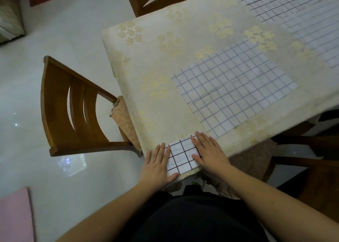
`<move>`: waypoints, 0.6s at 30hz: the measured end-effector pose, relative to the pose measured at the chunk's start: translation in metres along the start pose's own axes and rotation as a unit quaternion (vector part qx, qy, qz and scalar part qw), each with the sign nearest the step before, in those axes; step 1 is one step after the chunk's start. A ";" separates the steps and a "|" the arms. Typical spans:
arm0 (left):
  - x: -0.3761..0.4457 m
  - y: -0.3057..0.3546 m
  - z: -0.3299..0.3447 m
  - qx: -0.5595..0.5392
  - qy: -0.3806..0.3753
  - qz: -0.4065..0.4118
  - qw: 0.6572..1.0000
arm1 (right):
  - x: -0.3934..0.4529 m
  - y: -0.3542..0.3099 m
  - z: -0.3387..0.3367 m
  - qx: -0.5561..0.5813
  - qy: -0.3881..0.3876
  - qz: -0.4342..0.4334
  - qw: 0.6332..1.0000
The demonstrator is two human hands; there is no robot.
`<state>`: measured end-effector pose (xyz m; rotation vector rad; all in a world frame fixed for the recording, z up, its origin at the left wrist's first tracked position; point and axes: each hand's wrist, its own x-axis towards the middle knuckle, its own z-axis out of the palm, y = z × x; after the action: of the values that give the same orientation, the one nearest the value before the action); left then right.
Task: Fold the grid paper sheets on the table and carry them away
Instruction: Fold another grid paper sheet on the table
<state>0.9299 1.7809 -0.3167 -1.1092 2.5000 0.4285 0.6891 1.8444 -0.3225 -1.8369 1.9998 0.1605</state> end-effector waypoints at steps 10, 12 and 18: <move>0.057 -0.023 -0.057 0.025 0.146 0.113 0.982 | -0.019 -0.020 -0.033 0.099 0.104 0.132 0.981; 0.070 -0.026 -0.069 0.038 0.138 0.137 0.980 | -0.024 -0.026 -0.040 0.118 0.124 0.151 0.974; 0.102 -0.023 -0.100 0.098 0.092 0.200 0.971 | -0.024 -0.040 -0.047 0.155 0.108 0.220 0.957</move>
<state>0.8629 1.6583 -0.2767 -0.5915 2.8611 0.1826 0.7180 1.8444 -0.2631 -1.2436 2.4019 -0.2275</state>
